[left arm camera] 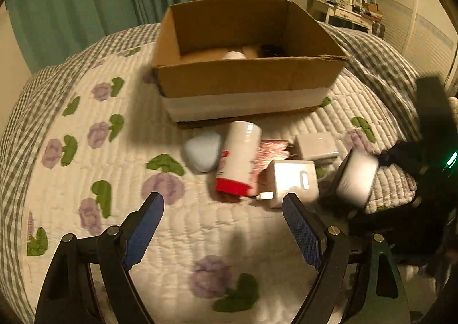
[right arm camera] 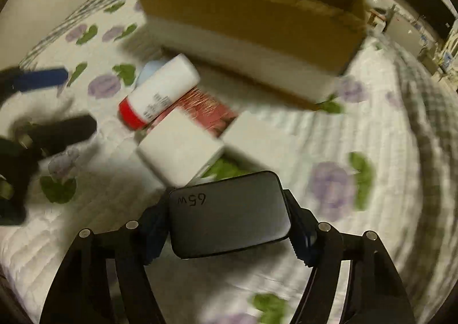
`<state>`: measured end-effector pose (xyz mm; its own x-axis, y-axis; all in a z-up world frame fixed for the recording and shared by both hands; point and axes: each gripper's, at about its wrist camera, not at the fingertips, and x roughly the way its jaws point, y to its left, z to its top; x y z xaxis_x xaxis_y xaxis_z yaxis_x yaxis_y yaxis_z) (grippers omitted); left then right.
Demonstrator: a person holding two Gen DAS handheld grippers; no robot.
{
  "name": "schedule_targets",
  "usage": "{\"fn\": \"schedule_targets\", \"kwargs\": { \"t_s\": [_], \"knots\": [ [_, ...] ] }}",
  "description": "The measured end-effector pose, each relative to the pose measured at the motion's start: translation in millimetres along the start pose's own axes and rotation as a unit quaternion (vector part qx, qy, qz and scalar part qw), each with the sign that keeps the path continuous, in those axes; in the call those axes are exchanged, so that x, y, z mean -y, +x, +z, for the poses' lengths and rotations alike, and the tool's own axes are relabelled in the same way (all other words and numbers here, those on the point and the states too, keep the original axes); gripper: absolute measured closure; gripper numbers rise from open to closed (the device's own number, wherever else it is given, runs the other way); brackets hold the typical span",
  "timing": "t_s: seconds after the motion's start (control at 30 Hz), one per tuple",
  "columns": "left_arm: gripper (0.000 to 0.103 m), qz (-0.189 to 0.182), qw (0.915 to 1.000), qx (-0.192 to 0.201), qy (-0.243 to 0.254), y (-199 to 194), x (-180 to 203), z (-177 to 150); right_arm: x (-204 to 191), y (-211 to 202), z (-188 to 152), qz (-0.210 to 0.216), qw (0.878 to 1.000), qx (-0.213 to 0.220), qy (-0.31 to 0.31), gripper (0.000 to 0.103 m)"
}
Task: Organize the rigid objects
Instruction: 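Grasp the white charger with the left tool while the right tool grasps the black power brick, then lower the charger and brick into the box and open both tools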
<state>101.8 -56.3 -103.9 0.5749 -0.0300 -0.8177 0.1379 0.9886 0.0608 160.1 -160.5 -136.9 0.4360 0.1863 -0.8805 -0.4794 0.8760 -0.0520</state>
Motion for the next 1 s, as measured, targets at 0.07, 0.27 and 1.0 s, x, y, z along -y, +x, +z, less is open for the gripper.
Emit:
{"fn": "schedule_targets", "kwargs": {
  "t_s": [0.07, 0.27, 1.0],
  "knots": [
    [0.016, -0.019, 0.9997, -0.005, 0.013, 2, 15, 1, 19, -16, 2, -0.016, 1.0, 0.014, 0.006, 0.032],
    [0.018, -0.058, 0.9977, -0.019, 0.03, 20, 53, 8, 69, -44, 3, -0.054, 0.997, 0.035, 0.036, 0.032],
    [0.036, -0.052, 0.998, -0.012, 0.033, 17, 60, 17, 88, -65, 15, -0.04, 0.996, 0.053, 0.066, 0.032]
  ]
}}
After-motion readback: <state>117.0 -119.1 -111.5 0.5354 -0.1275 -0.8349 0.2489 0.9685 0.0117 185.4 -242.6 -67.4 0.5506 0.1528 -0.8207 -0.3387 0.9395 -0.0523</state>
